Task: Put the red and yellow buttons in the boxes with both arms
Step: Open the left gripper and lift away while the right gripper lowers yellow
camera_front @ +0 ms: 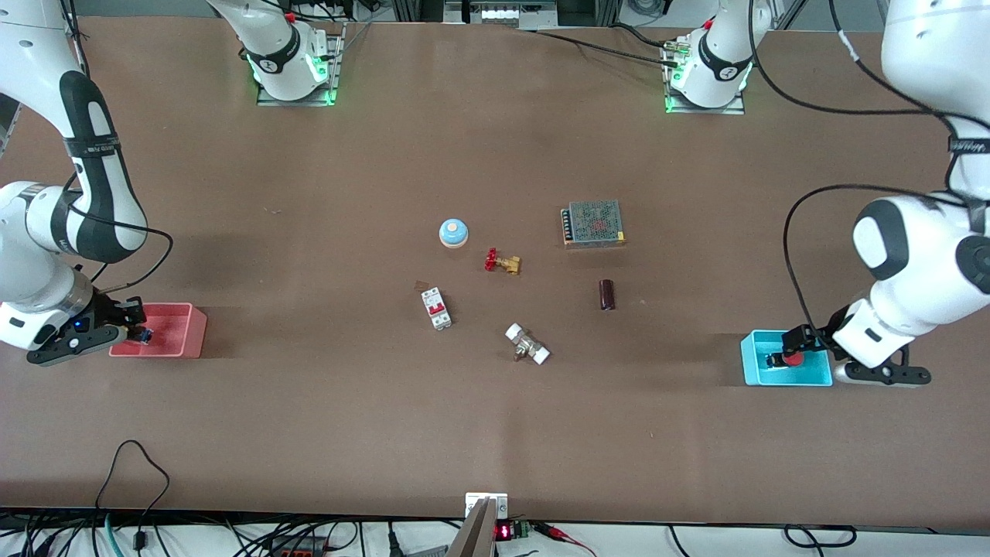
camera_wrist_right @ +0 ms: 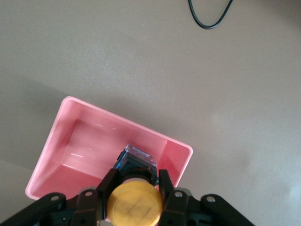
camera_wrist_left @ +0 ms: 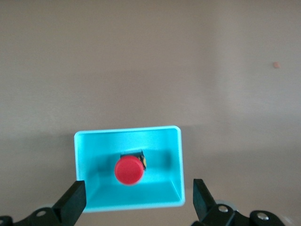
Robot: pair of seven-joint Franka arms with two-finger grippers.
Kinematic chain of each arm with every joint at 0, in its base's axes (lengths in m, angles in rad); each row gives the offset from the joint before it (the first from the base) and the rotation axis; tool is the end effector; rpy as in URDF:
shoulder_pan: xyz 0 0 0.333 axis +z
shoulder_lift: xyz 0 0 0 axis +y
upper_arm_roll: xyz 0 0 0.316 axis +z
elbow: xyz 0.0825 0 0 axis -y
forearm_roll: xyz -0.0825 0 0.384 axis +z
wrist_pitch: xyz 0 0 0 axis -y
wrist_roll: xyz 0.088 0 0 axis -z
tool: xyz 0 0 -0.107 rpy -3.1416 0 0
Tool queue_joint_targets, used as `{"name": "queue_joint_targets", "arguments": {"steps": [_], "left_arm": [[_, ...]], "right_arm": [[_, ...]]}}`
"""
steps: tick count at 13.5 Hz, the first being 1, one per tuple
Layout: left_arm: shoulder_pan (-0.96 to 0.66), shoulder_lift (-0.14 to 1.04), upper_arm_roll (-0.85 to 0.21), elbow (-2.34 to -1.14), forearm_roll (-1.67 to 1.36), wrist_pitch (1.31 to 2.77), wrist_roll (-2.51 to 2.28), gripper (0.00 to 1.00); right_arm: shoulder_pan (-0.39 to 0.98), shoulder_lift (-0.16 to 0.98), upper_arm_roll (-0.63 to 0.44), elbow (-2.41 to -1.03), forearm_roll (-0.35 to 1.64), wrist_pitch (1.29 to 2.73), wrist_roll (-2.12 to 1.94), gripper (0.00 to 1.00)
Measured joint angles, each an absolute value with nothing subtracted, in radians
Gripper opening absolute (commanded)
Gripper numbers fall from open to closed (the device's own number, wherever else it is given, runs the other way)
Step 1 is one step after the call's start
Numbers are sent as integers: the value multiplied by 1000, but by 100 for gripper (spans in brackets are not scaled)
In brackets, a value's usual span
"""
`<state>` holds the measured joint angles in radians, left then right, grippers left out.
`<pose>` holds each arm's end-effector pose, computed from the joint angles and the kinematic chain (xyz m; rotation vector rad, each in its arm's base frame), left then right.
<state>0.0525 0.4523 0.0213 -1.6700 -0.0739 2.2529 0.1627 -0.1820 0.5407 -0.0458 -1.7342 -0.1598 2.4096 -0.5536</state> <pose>0.6822 0.0467 0.3557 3.0981 -0.0756 0.2109 0.6640 -0.1516 0.2820 2.8882 0.6546 0.1061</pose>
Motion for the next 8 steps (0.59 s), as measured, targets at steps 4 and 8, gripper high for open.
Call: {"name": "queue_joint_targets", "arguments": {"steps": [4, 8], "left_arm": [[36, 308, 21, -1671, -74, 2066, 91, 100], [33, 196, 19, -1672, -74, 1920, 43, 100]], "right_arm": [[-180, 560, -37, -1734, -160, 2408, -583, 42], [-179, 581, -31, -1735, -160, 2387, -587, 42]]}}
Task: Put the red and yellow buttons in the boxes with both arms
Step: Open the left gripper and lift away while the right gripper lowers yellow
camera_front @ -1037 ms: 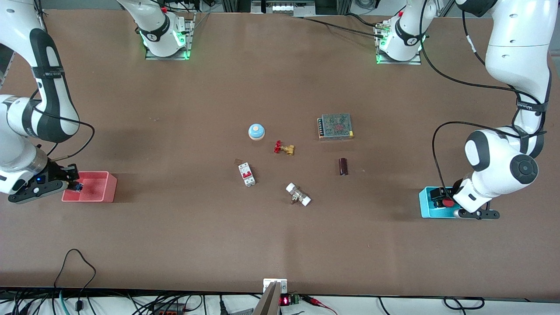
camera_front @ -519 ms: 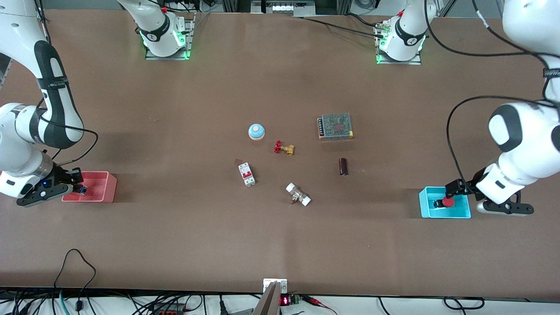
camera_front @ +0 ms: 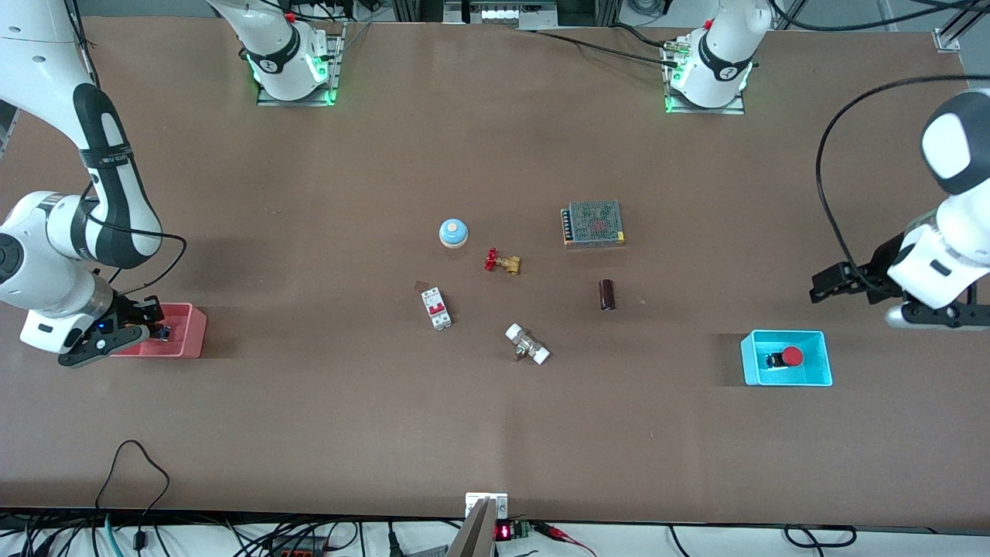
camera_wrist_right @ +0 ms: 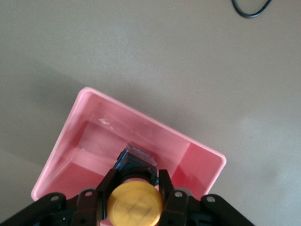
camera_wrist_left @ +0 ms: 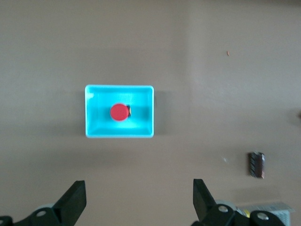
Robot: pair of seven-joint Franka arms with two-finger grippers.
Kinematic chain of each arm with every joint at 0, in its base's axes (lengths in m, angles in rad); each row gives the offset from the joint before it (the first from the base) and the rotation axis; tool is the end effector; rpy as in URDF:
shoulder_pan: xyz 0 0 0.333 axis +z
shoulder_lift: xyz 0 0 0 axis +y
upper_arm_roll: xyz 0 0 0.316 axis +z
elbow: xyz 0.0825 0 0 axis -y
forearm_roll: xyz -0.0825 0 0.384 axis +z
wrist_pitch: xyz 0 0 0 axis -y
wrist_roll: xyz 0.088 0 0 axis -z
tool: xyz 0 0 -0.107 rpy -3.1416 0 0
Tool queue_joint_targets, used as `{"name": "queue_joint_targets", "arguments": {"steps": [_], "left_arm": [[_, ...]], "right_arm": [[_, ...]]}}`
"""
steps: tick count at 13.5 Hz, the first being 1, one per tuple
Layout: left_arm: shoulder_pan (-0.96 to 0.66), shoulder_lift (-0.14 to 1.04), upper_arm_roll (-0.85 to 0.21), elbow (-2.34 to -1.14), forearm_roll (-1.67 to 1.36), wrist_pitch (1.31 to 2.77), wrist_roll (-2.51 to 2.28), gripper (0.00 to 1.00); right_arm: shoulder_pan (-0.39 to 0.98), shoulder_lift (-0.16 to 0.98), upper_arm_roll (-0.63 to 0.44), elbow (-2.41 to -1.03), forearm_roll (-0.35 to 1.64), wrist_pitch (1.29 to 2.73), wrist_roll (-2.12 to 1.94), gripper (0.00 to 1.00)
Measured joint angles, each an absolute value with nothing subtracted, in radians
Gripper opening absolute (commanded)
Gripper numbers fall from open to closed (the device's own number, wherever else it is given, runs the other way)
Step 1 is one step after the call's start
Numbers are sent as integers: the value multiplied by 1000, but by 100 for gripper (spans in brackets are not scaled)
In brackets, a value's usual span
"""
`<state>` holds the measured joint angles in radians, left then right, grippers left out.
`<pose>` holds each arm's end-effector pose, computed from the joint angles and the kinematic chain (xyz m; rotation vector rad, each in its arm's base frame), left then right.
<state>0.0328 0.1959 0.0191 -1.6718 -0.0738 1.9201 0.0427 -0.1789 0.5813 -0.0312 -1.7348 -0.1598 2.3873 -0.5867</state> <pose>0.6268 0.0265 0.4914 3.0763 0.0495 0.0855 0.6614 -0.1404 0.2518 2.9027 0.7335 0.0217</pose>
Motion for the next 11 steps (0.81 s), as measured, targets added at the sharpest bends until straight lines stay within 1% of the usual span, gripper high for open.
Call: {"name": "queue_joint_targets", "arguments": {"steps": [7, 11], "left_arm": [[33, 36, 2, -1672, -74, 1742, 9, 100], [33, 9, -8, -1673, -74, 1681, 5, 100]], "right_arm": [[-179, 588, -28, -1737, -160, 2372, -589, 42], [-179, 596, -27, -1738, -160, 2372, -590, 42]]}}
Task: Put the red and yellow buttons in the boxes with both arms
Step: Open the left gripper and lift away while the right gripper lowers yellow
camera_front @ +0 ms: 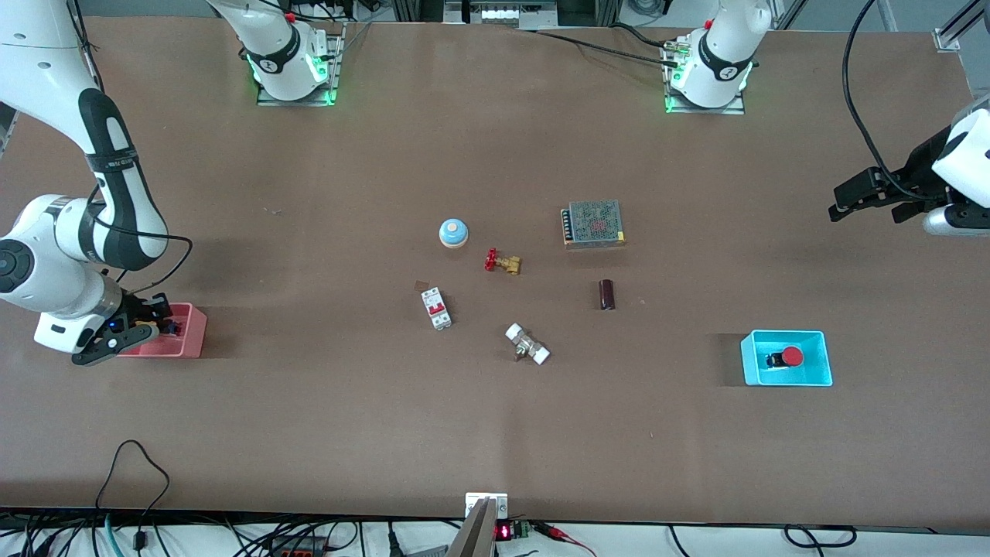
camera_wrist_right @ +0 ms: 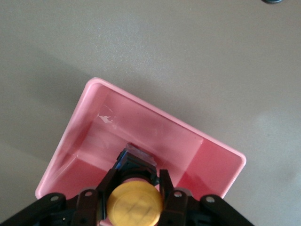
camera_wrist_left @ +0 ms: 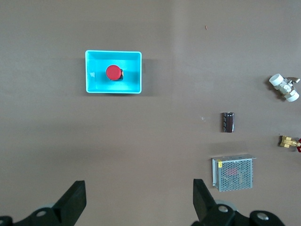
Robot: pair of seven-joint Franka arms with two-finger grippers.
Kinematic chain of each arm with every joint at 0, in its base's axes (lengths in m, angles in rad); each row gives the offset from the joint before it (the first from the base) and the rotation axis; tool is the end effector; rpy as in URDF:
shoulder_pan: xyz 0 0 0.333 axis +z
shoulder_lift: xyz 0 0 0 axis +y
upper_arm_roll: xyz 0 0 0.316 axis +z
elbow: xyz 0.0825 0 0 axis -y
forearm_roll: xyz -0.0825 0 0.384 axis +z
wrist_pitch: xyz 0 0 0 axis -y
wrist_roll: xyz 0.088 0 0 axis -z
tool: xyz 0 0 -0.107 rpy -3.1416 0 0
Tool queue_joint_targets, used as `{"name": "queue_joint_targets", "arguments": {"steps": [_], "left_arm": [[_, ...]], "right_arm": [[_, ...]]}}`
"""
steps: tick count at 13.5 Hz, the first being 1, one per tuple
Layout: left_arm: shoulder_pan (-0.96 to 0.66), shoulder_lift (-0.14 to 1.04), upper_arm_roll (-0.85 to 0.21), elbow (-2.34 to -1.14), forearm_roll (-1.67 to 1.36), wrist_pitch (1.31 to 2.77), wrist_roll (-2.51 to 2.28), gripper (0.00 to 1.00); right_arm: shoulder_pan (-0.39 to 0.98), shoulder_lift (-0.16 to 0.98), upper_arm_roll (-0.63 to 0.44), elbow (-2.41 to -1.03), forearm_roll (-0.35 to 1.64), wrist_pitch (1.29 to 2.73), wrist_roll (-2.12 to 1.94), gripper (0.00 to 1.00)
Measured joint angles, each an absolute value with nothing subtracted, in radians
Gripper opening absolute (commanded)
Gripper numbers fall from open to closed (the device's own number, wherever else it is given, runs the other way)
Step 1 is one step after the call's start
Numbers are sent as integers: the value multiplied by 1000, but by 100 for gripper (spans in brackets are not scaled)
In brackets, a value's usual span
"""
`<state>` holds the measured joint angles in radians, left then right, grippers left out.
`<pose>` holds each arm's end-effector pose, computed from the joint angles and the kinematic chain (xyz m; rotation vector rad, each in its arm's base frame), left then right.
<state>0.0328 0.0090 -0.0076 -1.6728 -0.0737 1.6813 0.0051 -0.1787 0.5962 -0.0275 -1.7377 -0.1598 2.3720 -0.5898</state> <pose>0.5641 0.0071 0.5809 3.0680 0.0433 0.0009 0.6581 -0.1377 0.2391 2.9143 0.7464 -0.0229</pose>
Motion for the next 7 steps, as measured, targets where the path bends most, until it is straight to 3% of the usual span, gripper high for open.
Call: {"name": "queue_joint_targets", "arguments": {"steps": [7], "left_arm": [[35, 9, -7, -1623, -73, 1627, -41, 100]], "right_arm": [[-179, 608, -27, -1738, -160, 2372, -590, 52]]}}
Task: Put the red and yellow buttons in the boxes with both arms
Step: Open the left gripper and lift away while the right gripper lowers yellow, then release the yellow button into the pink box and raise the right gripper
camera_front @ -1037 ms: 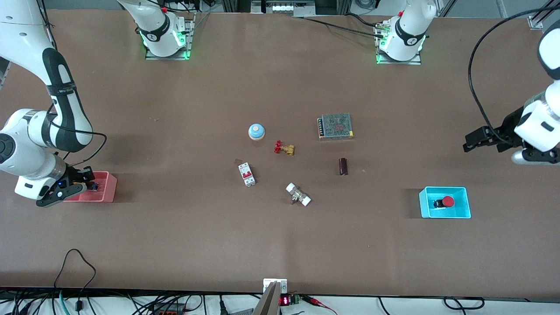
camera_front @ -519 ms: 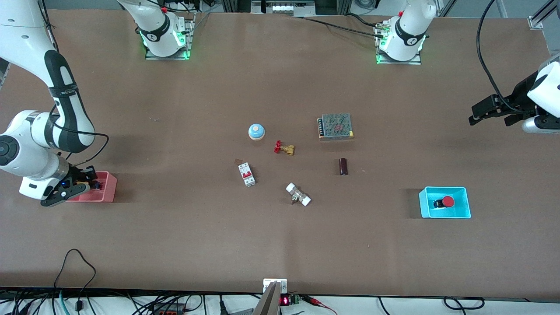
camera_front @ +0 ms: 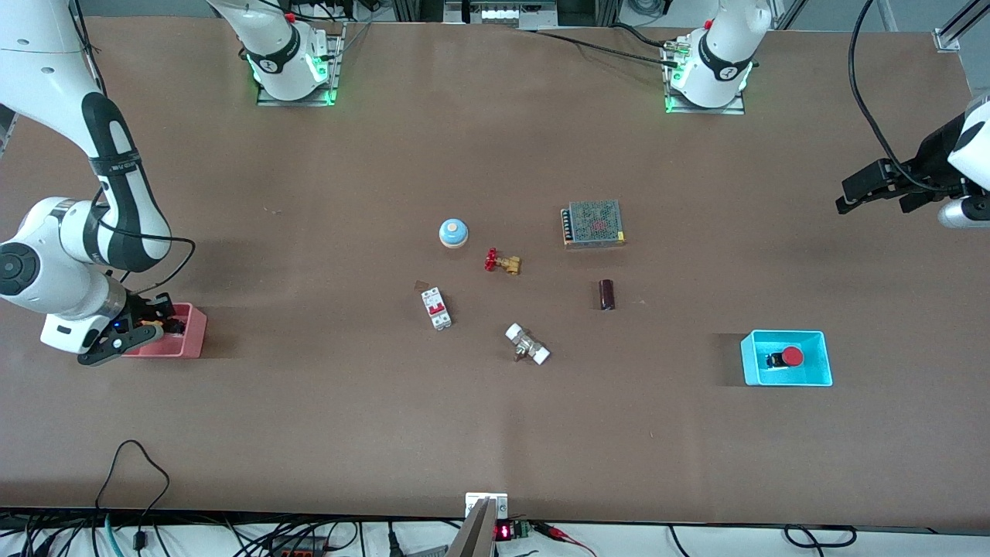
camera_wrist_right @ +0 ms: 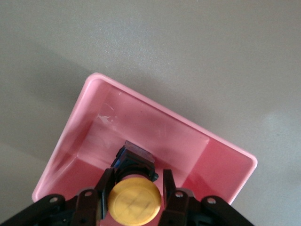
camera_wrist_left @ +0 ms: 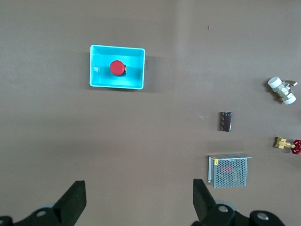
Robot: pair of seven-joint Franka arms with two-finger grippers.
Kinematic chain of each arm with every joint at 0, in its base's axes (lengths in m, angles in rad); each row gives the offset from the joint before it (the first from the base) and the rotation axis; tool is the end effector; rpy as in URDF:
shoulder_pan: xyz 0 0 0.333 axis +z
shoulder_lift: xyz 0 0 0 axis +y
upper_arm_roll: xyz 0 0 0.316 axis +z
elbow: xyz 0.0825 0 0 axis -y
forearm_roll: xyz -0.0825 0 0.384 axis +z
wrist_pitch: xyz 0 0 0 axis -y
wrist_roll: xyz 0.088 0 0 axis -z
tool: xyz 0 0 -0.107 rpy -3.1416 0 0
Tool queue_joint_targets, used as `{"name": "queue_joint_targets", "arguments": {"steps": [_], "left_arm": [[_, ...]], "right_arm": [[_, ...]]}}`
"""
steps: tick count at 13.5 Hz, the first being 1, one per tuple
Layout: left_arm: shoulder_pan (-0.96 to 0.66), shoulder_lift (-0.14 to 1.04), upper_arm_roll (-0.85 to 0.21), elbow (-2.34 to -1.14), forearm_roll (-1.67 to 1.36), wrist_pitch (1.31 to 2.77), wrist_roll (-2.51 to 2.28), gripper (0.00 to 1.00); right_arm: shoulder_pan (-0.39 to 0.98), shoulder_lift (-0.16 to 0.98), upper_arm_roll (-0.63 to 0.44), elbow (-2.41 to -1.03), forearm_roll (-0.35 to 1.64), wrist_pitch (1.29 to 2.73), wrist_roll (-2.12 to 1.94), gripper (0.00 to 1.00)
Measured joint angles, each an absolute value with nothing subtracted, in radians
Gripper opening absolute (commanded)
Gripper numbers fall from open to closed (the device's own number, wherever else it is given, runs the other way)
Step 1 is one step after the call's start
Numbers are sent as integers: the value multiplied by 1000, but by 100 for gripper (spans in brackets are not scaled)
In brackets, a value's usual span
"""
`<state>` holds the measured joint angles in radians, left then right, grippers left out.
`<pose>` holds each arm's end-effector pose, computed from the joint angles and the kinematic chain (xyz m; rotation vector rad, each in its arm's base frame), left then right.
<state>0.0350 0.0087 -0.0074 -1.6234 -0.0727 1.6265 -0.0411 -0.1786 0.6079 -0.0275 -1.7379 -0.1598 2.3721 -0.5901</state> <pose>0.5610 0.0081 0.5999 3.0669 0.1119 -0.0093 0.6570 -0.1374 0.2311 2.9185 0.7493 -0.0391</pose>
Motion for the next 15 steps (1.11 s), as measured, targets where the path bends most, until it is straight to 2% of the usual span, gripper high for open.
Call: {"name": "queue_joint_targets", "arguments": {"steps": [3, 6, 8, 15], "left_arm": [[35, 9, -9, -1622, -50, 1618, -41, 100], [35, -1, -19, -1627, -37, 1607, -39, 100], [35, -15, -20, -1639, -37, 1602, -31, 100], [35, -30, -20, -1650, -37, 1602, -30, 100]], "right_arm": [[-179, 609, -27, -1738, -160, 2372, -590, 60], [-179, 609, -27, -1738, -160, 2372, -590, 84], [-179, 609, -27, -1738, -160, 2372, -590, 89], [-179, 608, -27, -1731, -160, 2369, -590, 89]]}}
